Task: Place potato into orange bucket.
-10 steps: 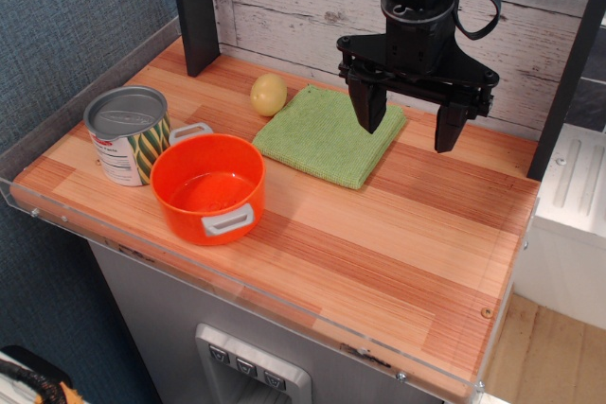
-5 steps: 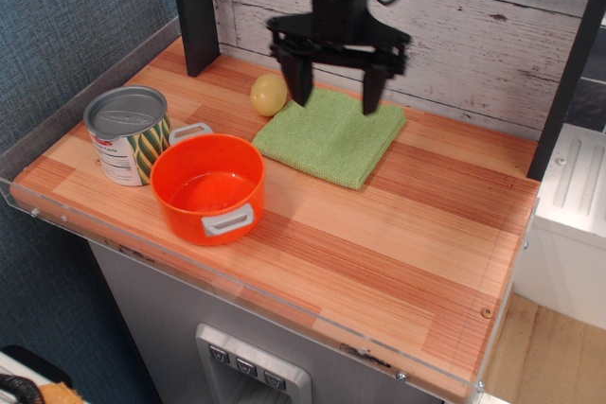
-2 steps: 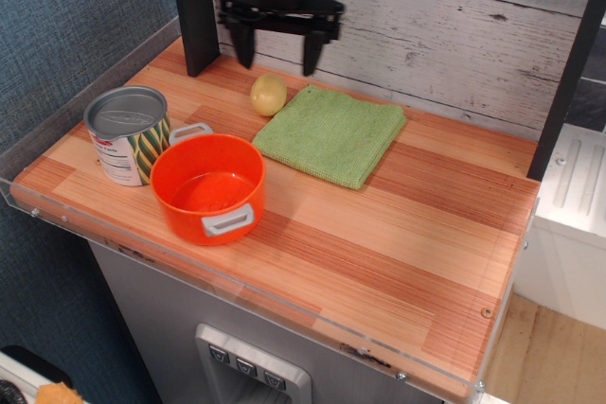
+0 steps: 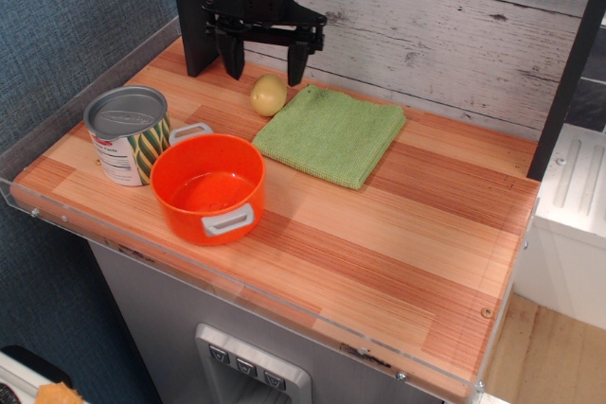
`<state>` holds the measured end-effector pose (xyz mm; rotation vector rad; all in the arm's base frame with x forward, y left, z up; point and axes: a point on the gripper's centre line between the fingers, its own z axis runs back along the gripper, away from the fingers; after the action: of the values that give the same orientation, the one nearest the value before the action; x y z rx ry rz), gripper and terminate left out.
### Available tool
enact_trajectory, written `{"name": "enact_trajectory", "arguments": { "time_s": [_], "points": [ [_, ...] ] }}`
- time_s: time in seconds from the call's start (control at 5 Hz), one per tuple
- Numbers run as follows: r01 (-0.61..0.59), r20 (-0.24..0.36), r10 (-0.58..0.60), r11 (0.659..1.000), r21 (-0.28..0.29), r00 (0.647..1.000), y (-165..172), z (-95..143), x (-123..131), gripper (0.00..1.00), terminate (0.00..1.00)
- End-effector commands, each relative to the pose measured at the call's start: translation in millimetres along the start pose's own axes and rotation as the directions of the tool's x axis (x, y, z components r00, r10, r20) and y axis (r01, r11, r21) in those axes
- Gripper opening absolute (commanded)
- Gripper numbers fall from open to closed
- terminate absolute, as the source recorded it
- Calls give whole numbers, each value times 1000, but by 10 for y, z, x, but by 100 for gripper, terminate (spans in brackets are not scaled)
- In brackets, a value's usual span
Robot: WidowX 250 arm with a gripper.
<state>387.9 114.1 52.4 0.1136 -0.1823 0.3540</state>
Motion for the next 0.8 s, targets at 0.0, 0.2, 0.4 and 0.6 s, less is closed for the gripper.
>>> {"name": "enact_trajectory", "arguments": {
  "time_s": [0.0,0.2,0.4,0.6],
  "points": [
    [-13,30,14,1000,-26,999,100,26,35,100,0],
    [-25,26,26,999,-25,999,101,-43,14,100,0],
    [-34,13,35,999,-26,999,97,-87,-10,100,0],
    [-38,6,38,999,-25,999,101,-113,-10,100,0]
  ]
}}
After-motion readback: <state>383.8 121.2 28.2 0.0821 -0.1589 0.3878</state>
